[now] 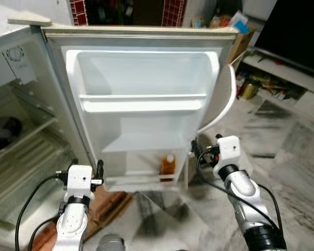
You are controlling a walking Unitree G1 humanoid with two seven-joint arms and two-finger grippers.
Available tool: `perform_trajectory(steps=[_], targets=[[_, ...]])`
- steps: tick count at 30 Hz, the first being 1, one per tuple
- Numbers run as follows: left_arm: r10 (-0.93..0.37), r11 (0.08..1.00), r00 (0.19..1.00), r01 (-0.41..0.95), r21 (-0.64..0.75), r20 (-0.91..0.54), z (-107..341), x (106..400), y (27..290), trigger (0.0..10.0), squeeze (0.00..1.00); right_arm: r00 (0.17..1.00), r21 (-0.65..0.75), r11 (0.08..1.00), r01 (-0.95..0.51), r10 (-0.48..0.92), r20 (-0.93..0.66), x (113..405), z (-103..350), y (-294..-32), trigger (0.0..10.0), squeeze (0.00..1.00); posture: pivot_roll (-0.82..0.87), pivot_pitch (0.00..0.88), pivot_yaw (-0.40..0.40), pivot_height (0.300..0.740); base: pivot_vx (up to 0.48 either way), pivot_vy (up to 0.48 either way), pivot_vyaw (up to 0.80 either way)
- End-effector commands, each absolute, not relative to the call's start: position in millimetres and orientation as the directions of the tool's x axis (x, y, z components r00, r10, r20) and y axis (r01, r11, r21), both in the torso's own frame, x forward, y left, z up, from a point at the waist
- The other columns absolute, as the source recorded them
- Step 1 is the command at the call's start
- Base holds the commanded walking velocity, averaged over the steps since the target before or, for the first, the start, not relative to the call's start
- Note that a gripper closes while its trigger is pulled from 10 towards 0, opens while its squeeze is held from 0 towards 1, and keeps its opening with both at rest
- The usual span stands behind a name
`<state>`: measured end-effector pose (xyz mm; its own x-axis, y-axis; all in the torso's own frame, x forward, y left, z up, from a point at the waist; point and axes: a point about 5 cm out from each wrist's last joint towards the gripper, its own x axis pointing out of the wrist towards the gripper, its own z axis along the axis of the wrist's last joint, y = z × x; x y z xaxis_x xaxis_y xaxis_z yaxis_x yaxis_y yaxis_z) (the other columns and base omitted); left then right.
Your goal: Restocking fridge
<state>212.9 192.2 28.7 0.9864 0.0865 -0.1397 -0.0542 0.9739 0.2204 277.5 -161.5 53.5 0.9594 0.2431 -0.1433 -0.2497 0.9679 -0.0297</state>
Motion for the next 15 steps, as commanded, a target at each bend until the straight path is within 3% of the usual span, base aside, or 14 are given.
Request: perform_trajectory(steps=[1, 6, 15], targets=[[0.091, 0.972, 0.987, -0.059, 0.227, -0.136, 29.0, 214.0, 192.9, 10.0, 0.00, 0.950, -0.006, 0.958, -0.286, 0.283, -0.133, 279.4, 56.0, -157.3, 10.0, 0.00, 0.14, 0.000, -0.063, 0.740, 0.000, -0.480, 0.00], [0.071, 0.970, 0.989, -0.038, 0.240, -0.132, 28.9, 215.5, 192.2, 10.0, 0.00, 0.924, -0.006, 0.931, -0.364, 0.360, -0.124, 275.9, 56.4, -151.7, 10.0, 0.00, 0.14, 0.000, -0.057, 0.740, 0.000, -0.480, 0.00], [0.078, 0.965, 0.989, -0.043, 0.257, -0.127, 29.1, 217.5, 194.7, 10.0, 0.00, 0.921, -0.064, 0.919, -0.389, 0.388, -0.034, 286.3, 74.0, -146.4, 10.0, 0.00, 0.14, 0.000, -0.052, 0.740, 0.000, -0.480, 0.77]])
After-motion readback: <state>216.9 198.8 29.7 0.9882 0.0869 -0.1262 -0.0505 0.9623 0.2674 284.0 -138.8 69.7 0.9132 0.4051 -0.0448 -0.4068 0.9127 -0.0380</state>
